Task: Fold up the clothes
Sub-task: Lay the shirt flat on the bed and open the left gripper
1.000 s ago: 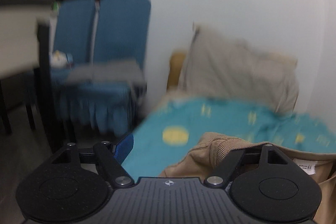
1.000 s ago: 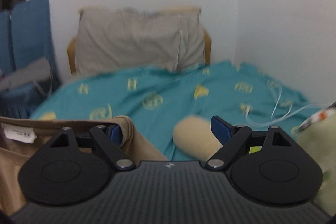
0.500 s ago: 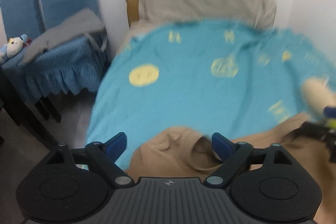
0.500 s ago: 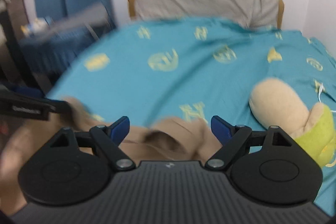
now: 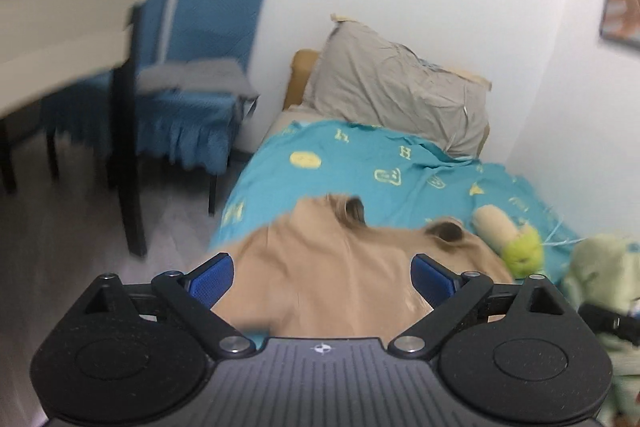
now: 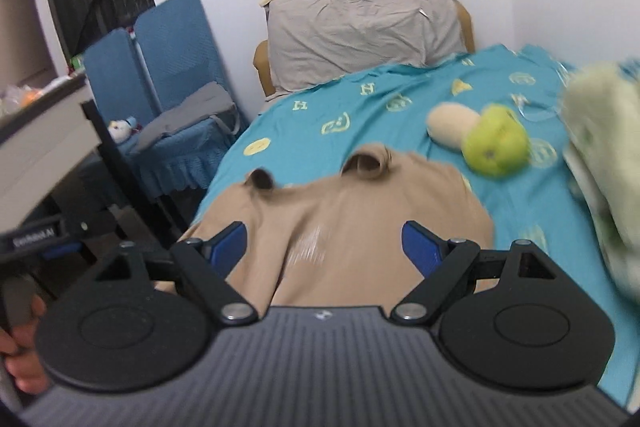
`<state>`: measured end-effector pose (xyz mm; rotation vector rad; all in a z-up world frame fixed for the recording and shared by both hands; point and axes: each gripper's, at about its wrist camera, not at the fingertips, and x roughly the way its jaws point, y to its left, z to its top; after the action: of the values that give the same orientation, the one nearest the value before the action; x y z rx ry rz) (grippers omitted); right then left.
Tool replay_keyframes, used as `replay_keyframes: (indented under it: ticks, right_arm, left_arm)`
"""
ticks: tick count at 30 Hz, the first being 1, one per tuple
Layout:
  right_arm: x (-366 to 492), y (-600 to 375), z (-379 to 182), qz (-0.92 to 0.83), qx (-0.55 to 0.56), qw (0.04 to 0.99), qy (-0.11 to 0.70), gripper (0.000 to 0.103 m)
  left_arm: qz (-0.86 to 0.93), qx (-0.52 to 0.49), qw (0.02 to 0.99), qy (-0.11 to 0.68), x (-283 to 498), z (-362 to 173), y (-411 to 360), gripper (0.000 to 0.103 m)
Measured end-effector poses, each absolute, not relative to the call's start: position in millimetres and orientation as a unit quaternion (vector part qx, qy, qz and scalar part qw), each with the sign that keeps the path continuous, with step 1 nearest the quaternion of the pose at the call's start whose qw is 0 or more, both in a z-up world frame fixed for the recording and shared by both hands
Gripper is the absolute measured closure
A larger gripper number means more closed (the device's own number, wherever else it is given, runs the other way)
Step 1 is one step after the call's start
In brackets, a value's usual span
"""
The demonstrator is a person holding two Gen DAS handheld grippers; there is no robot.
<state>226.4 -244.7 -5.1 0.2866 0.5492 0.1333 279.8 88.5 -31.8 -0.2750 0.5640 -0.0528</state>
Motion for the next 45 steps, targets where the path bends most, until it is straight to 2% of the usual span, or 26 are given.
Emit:
replay_keyframes:
  ticks: [7, 15, 23, 28, 33, 35, 40, 42, 43, 44, 45]
  right_arm:
    - [137, -244, -16, 0.059, 0.147, 0.949, 0.272, 0.017]
    - [123, -248, -19, 0.047, 0.157, 0.95, 0.264, 0.017]
    - [138, -256, -35, 0.04, 0.216, 0.933, 0.285, 0.017]
    - [161, -259, -47, 0.045, 0.259, 0.914, 0.308, 0.017]
    - [182, -253, -54, 0.038, 0.22, 0.927, 0.302, 0.017]
    - [192, -251, -59, 0.041, 0.215, 0.925, 0.309, 0.017]
    - [208, -251, -73, 0.047, 0.234, 0.911, 0.337, 0.017]
    - [210, -250, -75, 0.049, 0.241, 0.907, 0.343, 0.017]
    - [211, -250, -76, 0.05, 0.246, 0.904, 0.346, 0.017]
    - [212, -251, -77, 0.051, 0.251, 0.902, 0.347, 0.017]
    - [212, -252, -78, 0.05, 0.255, 0.9, 0.349, 0.017]
  left_arm:
    - [-0.023, -0.196, 0.939, 0.283, 197, -60, 121, 0.006]
    - [-0.031, -0.289, 0.908, 0.302, 192, -96, 138, 0.006]
    - [-0.009, -0.472, 0.822, 0.318, 260, -133, 162, 0.008]
    - [0.009, -0.52, 0.793, 0.317, 307, -168, 164, 0.012]
    - [0.017, -0.576, 0.764, 0.289, 341, -200, 167, 0.019]
    - [0.038, -0.573, 0.772, 0.272, 350, -203, 169, 0.028]
    - [0.09, -0.579, 0.77, 0.251, 380, -211, 183, 0.042]
    - [0.104, -0.555, 0.78, 0.268, 394, -209, 185, 0.064]
    - [0.111, -0.537, 0.788, 0.281, 401, -206, 185, 0.09]
    - [0.115, -0.517, 0.796, 0.294, 408, -203, 186, 0.101]
    - [0.114, -0.496, 0.807, 0.298, 414, -197, 187, 0.101]
